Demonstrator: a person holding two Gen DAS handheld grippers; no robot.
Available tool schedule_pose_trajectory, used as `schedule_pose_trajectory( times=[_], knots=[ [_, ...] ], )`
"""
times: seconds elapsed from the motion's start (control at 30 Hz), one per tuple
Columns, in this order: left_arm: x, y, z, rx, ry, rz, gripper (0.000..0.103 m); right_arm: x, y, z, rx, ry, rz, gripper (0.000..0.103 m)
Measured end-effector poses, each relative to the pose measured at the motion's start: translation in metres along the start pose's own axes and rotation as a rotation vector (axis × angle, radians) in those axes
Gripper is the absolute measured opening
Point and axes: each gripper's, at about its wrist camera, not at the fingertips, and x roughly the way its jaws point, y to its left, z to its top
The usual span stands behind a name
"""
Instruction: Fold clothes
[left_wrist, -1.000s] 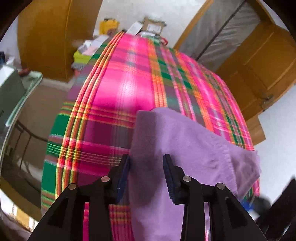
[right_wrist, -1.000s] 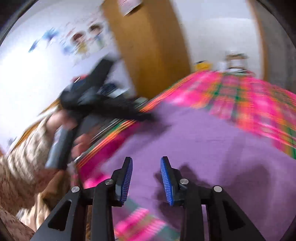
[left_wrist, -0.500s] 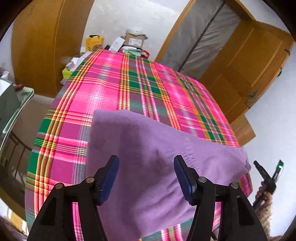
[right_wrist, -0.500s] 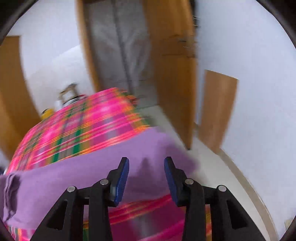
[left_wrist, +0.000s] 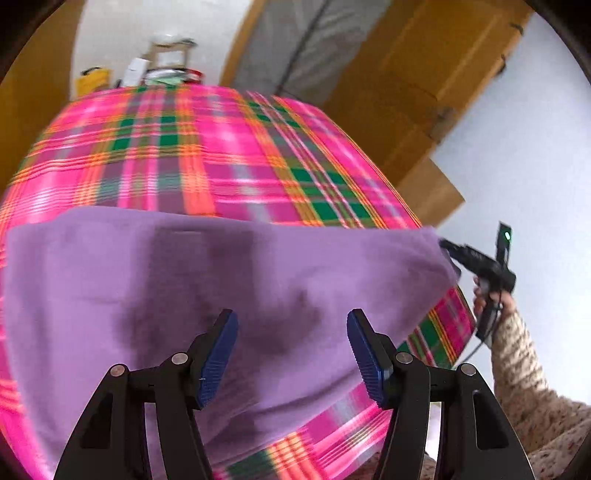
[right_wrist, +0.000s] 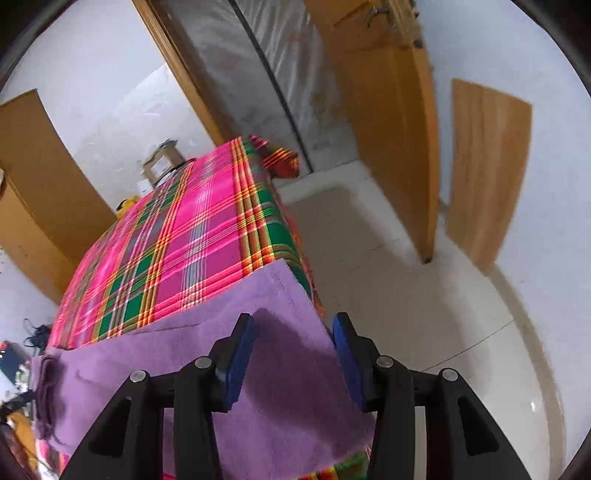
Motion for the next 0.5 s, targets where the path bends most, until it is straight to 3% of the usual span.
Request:
schedule_pose_trajectory(
  times=[0.03,0.1,0.17,0.33,0.5],
  knots=[
    [0.006,-0.005,0.001,0.006,0.009,-0.007,0.064,0.003,-0.004,0.002,0.013,0.007,0.013,0.045],
    [0.016,-0.015,0.002,0.016,0.026,-0.021,0.064,0.005,-0.008,0.005,0.041,0.008,0.04,0.034],
    [0.024,-0.022,0.002,0.021,0.037,-0.028,0.064,-0.001,-0.006,0.006,0.018,-0.011,0.03,0.004],
    [0.04,-0.032,0.0,0.019,0.065,-0.051,0.064,-0.015,0.004,0.012,-0.052,-0.076,0.003,0.003],
    [0.048,-0.04,-0.003,0.017,0.072,-0.061,0.064,-0.014,0.003,0.027,-0.044,-0.107,0.002,0.003]
  ],
)
